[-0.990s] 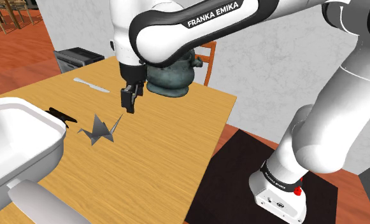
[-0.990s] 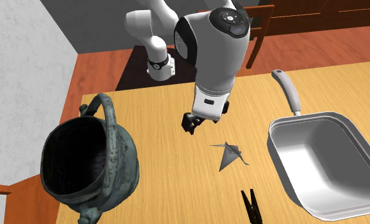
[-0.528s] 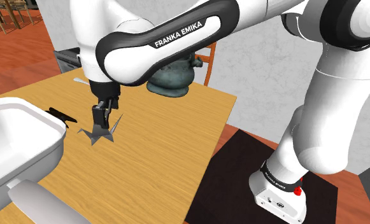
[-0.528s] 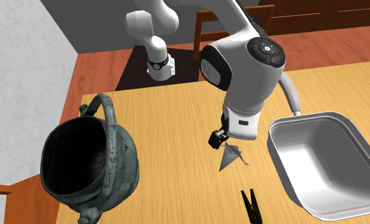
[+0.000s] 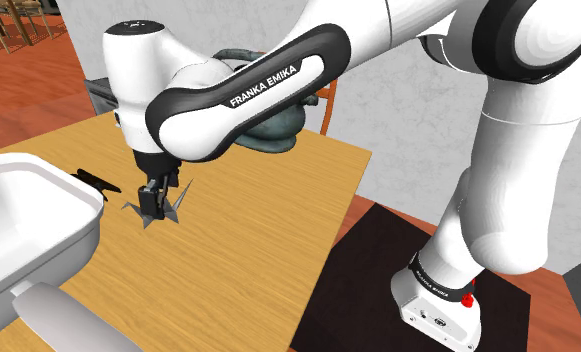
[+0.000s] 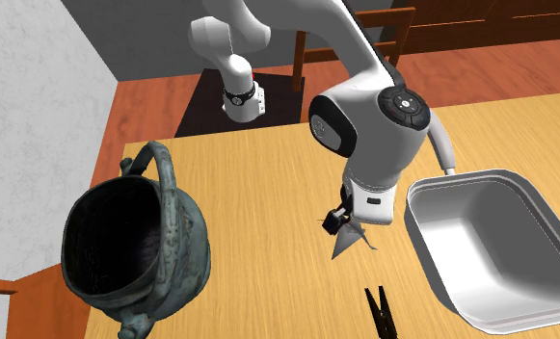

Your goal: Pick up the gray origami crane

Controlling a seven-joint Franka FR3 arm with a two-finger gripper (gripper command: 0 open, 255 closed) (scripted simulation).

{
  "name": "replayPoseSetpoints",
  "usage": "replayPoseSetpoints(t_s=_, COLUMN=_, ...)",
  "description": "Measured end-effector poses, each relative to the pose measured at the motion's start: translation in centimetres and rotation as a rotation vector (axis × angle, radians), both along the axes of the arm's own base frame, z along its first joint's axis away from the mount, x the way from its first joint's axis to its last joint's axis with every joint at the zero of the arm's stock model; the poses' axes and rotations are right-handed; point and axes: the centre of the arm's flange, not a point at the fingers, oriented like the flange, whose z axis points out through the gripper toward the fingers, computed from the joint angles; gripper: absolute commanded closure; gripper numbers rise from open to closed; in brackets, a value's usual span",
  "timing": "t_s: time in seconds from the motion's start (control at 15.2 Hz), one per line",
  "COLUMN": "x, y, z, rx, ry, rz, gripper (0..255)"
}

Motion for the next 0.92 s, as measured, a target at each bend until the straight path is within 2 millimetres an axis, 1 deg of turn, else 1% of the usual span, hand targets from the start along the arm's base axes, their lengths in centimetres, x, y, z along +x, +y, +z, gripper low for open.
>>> replayPoseSetpoints(t_s=0.07, x=-0.04, y=-0.05, z=-0.35, rx=0.0, ry=0.0, rz=0.0, gripper=0)
replayPoseSetpoints(t_s=0.13, x=0.04, y=-0.06, z=-0.55, rx=0.0, ry=0.0, rz=0.0, gripper=255)
replayPoseSetpoints(t_s=0.79, x=0.08, y=-0.08, z=-0.72, rx=0.001, ry=-0.002, rz=0.0, gripper=255)
replayPoseSetpoints(t_s=0.92, x=0.06, y=-0.18, z=-0.1, rx=0.001, ry=-0.001, rz=0.0, gripper=255)
